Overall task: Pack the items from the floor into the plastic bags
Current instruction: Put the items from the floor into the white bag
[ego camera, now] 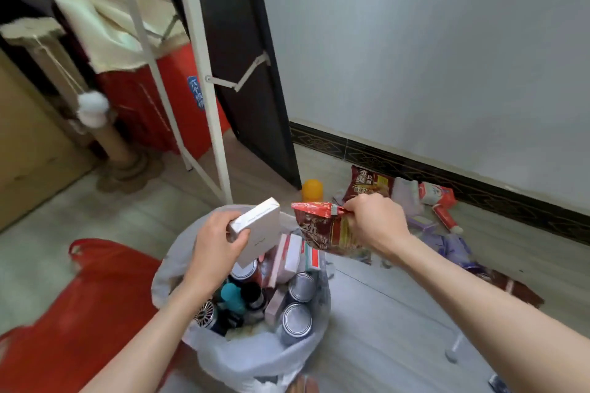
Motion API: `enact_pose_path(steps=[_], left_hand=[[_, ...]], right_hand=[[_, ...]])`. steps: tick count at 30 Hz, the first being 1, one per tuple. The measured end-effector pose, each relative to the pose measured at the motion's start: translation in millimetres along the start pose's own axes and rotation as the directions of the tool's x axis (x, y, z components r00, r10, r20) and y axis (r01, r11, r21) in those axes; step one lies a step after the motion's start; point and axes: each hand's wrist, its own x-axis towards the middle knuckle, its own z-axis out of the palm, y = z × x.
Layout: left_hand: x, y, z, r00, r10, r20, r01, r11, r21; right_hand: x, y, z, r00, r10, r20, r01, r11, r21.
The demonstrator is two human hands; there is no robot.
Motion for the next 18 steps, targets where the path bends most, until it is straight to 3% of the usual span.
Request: enact_pose_path(steps=[4, 7, 14, 16, 18], left_hand=[[-25.7, -45.5, -10.1, 0.977, -0.210, -0.037, 0.210, 0.978, -0.019], [-29.1, -66.9, -9.3, 0.938, -0.342, -0.065, 0.333, 0.936, -0.116], [-1.2, -65.6, 7.5, 0.903, -0.377, -0.208, 0.332, 0.917, -0.219], [8.3, -66.6, 14.7, 0.916, -0.337, -0.216, 0.288, 0.929, -0.231], [16.2, -71.9, 22.5, 0.954, -0.232, -0.189, 0.201, 0.965, -0.169]], right_hand=[[-5.2, -36.2, 15.8, 0.994, 0.083, 0.066, -0.094, 0.977, 0.190], [-0.2, -55.3, 39.5, 0.956, 0.215, 0.199, -0.281, 0.865, 0.416], [28.2, -75.7, 102.1, 0.866, 0.343, 0.363, -0.497, 0.519, 0.696], [33.5, -73.1, 121.9, 0.817, 0.385, 0.429, -0.560, 0.354, 0.749], [36.9, -72.3, 133.1, 0.741, 0.403, 0.537, -0.616, 0.090, 0.783]])
